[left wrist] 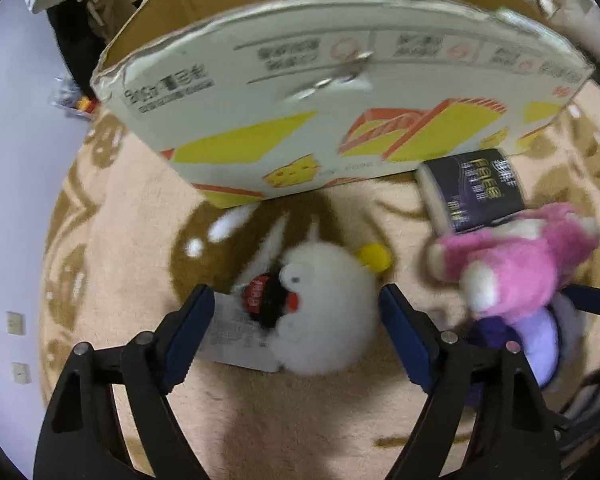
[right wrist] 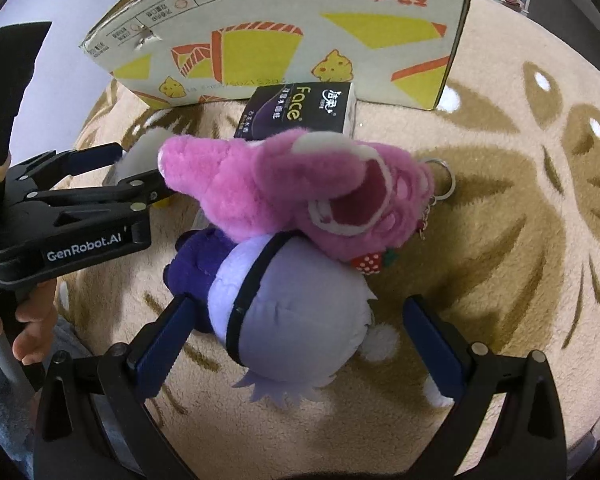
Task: Organize soft objects
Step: 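Lower both tools toward the plushes on the rug beside the box, then grasp the white chick plush with the left tool while the right tool grasps the purple doll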
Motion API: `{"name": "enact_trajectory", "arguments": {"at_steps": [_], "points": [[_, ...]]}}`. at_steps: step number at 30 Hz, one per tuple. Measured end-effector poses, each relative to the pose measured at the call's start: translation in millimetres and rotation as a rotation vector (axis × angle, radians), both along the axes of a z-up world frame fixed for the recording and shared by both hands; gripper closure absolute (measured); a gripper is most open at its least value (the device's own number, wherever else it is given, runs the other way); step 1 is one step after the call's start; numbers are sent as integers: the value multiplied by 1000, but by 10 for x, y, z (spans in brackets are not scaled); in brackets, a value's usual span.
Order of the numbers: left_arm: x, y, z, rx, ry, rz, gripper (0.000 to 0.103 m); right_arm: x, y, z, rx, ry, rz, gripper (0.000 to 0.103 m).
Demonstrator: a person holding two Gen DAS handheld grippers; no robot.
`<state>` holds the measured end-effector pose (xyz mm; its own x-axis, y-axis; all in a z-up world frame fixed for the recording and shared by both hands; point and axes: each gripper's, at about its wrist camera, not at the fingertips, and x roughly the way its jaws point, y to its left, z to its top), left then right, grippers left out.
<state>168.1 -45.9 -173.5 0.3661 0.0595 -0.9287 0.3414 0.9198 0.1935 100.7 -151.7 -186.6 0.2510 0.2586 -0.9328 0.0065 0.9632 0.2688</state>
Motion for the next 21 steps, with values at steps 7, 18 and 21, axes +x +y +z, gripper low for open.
{"name": "enact_trajectory", "arguments": {"at_steps": [7, 18, 21], "points": [[75, 48, -73, -48, 30, 10, 34, 8, 23, -29, -7, 7, 4, 0], [63, 70, -17, -74, 20, 12, 59, 2, 89, -34, 11, -2, 27, 9], [63, 75, -6, -74, 21, 10, 60, -5, 111, -6, 24, -12, 39, 19]]}}
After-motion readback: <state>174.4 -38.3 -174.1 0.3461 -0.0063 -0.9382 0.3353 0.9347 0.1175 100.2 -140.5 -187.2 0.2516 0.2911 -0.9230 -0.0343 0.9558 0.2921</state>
